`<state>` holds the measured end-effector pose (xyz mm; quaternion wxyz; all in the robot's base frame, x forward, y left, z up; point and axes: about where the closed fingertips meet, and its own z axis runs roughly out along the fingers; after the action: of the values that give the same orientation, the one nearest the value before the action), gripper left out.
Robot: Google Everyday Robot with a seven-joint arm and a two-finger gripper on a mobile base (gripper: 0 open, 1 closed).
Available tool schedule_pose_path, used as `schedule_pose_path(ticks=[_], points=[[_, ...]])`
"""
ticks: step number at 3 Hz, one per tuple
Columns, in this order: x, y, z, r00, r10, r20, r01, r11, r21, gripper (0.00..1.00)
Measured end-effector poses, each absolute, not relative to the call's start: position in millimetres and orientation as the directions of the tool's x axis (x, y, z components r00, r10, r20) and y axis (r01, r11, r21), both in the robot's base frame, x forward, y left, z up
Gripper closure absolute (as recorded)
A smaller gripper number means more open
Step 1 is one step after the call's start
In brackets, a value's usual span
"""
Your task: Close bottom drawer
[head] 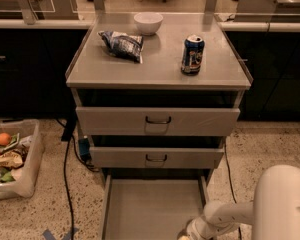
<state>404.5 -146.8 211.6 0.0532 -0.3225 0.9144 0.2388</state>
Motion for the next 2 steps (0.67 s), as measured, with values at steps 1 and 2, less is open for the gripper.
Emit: schedule_pose_path(ticks=[1, 2], points=[[396.3, -142.8, 170.4, -0.792, -0.572, -0.212, -0.598, 0.660, 0.454, 0.00], [396.3, -142.8, 170.2, -0.793, -0.572, -0.212, -0.598, 0.660, 0.454, 0.00]])
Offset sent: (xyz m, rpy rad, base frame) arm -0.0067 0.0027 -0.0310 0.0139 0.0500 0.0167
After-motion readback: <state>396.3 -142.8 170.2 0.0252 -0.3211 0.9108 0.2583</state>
